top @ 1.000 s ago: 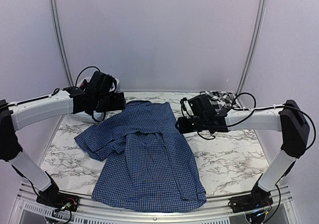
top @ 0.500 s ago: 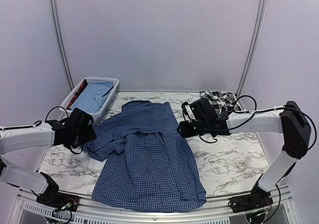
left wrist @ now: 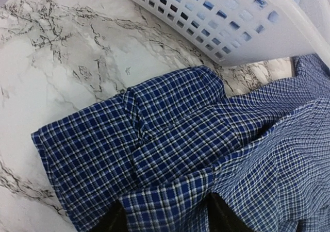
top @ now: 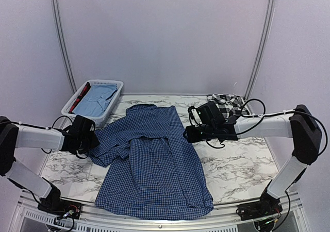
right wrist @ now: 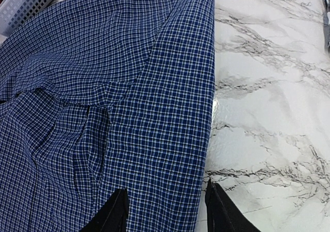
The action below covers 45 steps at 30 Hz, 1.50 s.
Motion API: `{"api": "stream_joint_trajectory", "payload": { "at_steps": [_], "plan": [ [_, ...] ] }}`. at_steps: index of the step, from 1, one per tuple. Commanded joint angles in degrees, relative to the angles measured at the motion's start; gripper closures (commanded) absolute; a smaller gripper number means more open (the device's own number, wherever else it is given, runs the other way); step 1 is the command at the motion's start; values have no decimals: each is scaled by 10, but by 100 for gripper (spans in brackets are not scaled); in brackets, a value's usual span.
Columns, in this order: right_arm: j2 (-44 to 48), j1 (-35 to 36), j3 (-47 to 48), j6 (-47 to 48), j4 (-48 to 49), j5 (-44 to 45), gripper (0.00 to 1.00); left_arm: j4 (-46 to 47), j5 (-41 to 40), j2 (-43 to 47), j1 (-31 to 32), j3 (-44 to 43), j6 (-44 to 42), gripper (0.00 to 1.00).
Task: Fold and stack the long sleeve shirts
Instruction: Flatten out the crumpled shirt at the center of the board.
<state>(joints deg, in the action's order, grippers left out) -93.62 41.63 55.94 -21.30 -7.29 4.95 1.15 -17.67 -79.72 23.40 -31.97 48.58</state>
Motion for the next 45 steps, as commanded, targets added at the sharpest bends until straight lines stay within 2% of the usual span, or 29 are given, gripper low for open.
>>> {"api": "stream_joint_trajectory", "payload": {
  "at_steps": [1,5,7,11,17,24,28,29,30,33,35,37,40,42,45],
  "plan": [
    [9,3,15,-1,4,-3,53,61,26,-16,-5,0,-16,63],
    [13,3,17,-2,-2,1,53,74,49,21,5,-12,-51,91],
    [17,3,18,-3,-3,7,53,71,59,47,24,-29,-78,99],
    [24,2,23,-2,-7,21,53,46,75,64,67,-92,-122,100],
    [38,2,39,-2,-18,37,53,38,99,29,149,-193,-163,100],
    [63,1,52,1,-30,51,52,1,144,-114,227,-407,-214,100],
    [69,0,59,-1,-26,16,47,-7,162,-187,231,-452,-196,100],
    [68,1,58,-1,-24,1,45,-9,168,-200,231,-454,-193,96],
    [66,3,57,-1,-19,-11,41,-9,174,-212,231,-454,-188,88],
    [60,17,55,12,-1,-31,32,-7,207,-234,233,-453,-183,77],
    [48,29,61,25,11,-36,26,-7,208,-238,233,-448,-182,74],
    [27,38,70,39,25,-43,19,-9,196,-232,234,-439,-183,66],
    [-11,44,91,55,35,-43,13,-40,137,-208,231,-424,-180,62],
    [-46,44,126,54,18,-37,11,-69,77,-188,222,-406,-163,54],
    [-102,43,163,34,-19,22,10,-100,21,-141,191,-341,-121,53]
  ]
}}
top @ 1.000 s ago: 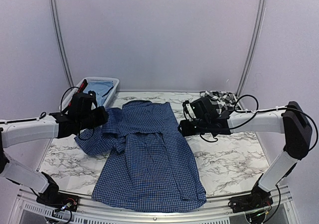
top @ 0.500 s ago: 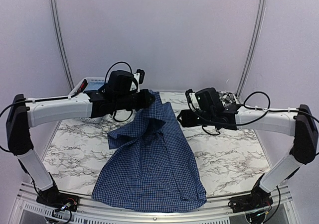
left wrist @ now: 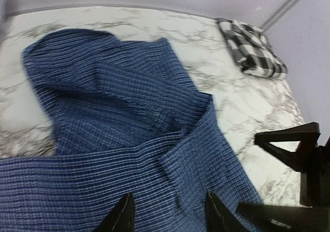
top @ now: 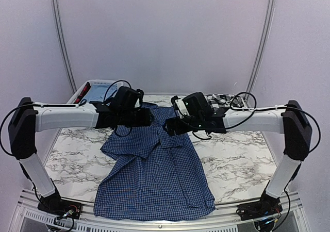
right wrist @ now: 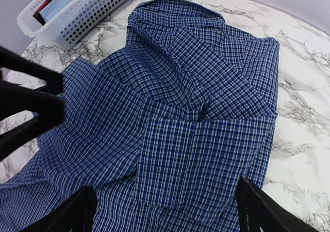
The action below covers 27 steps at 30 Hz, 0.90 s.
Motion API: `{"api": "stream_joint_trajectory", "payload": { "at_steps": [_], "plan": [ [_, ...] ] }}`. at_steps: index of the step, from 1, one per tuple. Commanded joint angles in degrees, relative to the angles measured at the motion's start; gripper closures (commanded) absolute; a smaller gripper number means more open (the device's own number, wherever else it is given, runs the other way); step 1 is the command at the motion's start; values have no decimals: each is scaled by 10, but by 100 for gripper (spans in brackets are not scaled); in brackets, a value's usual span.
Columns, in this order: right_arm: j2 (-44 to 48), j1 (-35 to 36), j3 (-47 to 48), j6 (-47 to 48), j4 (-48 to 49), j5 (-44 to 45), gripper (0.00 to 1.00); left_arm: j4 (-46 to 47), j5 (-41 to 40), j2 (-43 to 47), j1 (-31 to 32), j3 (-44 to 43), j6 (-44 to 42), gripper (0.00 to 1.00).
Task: Fold and stack the long sleeve shirts
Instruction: Flatten out the crumpled shirt at the center of the board.
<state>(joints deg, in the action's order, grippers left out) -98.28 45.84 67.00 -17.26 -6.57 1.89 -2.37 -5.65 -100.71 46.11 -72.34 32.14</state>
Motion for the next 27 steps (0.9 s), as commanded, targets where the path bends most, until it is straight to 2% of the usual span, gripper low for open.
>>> {"api": "stream_joint_trajectory", "payload": {
  "at_steps": [1,5,8,11,16,21,23,27],
  "plan": [
    [-64,0,58,-12,-34,68,10,-70,-109,86,-44,81,54,52],
    [-93,-19,42,-39,-24,81,10,-83,-123,160,-99,204,78,50],
    [-102,-33,32,-46,-6,73,15,-84,-114,195,-129,267,81,48],
    [-120,-41,36,-48,3,54,23,-82,-100,208,-158,308,85,42],
    [-149,-46,44,-59,16,24,37,-38,-41,200,-211,355,83,34],
    [-165,-49,49,-63,22,18,44,13,21,154,-223,362,80,33],
    [-169,-50,51,-64,22,15,47,34,39,138,-224,362,85,34],
    [-165,-50,52,-67,22,15,58,81,81,124,-224,371,105,43]
  ]
}}
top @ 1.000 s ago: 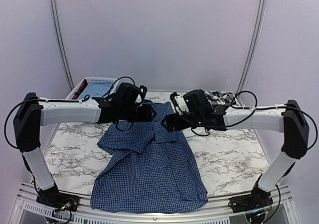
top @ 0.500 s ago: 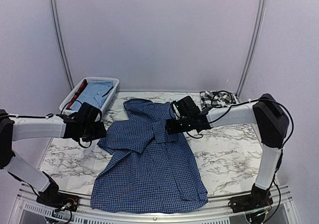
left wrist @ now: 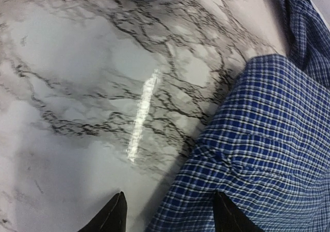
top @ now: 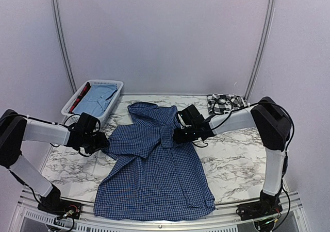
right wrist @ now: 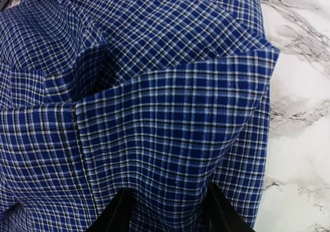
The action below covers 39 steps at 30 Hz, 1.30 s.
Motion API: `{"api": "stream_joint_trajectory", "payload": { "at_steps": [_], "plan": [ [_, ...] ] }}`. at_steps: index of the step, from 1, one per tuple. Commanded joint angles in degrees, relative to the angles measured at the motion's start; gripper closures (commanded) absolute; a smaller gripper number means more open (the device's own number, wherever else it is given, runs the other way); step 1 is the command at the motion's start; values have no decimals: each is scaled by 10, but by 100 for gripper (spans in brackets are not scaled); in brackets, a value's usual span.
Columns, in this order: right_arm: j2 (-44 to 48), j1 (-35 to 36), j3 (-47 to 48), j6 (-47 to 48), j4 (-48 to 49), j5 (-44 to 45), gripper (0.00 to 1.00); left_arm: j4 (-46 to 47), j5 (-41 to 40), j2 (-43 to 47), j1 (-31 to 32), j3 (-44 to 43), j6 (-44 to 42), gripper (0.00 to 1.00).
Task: Fold and stack the long sleeve shirts
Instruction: Flatten out the crumpled shirt at the center of the board.
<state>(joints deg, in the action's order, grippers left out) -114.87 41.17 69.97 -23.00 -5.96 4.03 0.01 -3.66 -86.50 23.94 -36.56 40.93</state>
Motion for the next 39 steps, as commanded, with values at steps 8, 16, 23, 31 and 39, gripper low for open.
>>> {"api": "stream_joint_trajectory", "payload": {
  "at_steps": [8,16,23,31,39],
  "plan": [
    [30,-3,49,6,-24,44,91,32,1,25,-2,-6,9,100],
    [80,-48,72,43,-100,135,100,-156,-173,102,-40,-93,-53,100],
    [108,-177,57,67,-137,234,100,-201,-171,114,-121,-92,-96,100],
    [76,-268,104,90,-149,283,100,-212,-145,97,-175,-91,-119,100],
    [63,-295,125,101,-165,296,100,-227,-147,89,-250,-72,-93,100]
  ]
}}
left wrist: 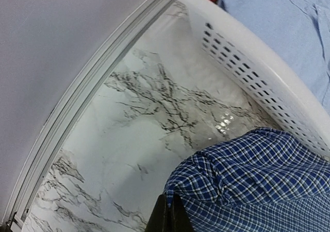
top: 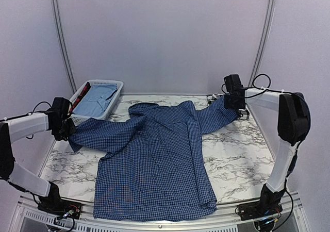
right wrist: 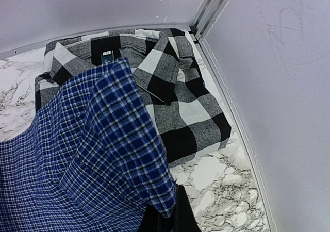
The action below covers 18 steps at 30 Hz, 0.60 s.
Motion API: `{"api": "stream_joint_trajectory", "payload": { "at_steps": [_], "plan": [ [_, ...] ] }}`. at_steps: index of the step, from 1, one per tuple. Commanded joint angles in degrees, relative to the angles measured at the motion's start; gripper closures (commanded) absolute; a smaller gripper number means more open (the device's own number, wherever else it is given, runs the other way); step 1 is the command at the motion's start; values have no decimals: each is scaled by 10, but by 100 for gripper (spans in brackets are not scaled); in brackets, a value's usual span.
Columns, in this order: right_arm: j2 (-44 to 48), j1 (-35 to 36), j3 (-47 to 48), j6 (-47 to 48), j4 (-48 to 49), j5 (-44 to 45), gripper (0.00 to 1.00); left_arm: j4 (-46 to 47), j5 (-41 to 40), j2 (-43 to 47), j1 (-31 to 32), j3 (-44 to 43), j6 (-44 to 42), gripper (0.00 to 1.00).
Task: Fold and stack the long sleeve shirts
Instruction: Flatten out the crumpled shirt at the center of the board.
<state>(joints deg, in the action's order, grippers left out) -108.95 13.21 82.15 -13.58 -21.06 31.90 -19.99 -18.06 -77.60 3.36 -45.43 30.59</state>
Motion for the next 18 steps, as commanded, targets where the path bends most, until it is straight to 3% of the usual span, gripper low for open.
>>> {"api": "stream_joint_trajectory", "payload": {
  "at_steps": [1,7,18],
  "plan": [
    [10,-18,-8,5,-12,17,100,-27,-1,1,-56,25,13,100],
    [57,-24,-75,-7,4,11,99,10,85,-27,-68,56,35,100],
    [109,-73,-152,-9,10,1,96,41,19,-38,-136,32,87,100]
  ]
}}
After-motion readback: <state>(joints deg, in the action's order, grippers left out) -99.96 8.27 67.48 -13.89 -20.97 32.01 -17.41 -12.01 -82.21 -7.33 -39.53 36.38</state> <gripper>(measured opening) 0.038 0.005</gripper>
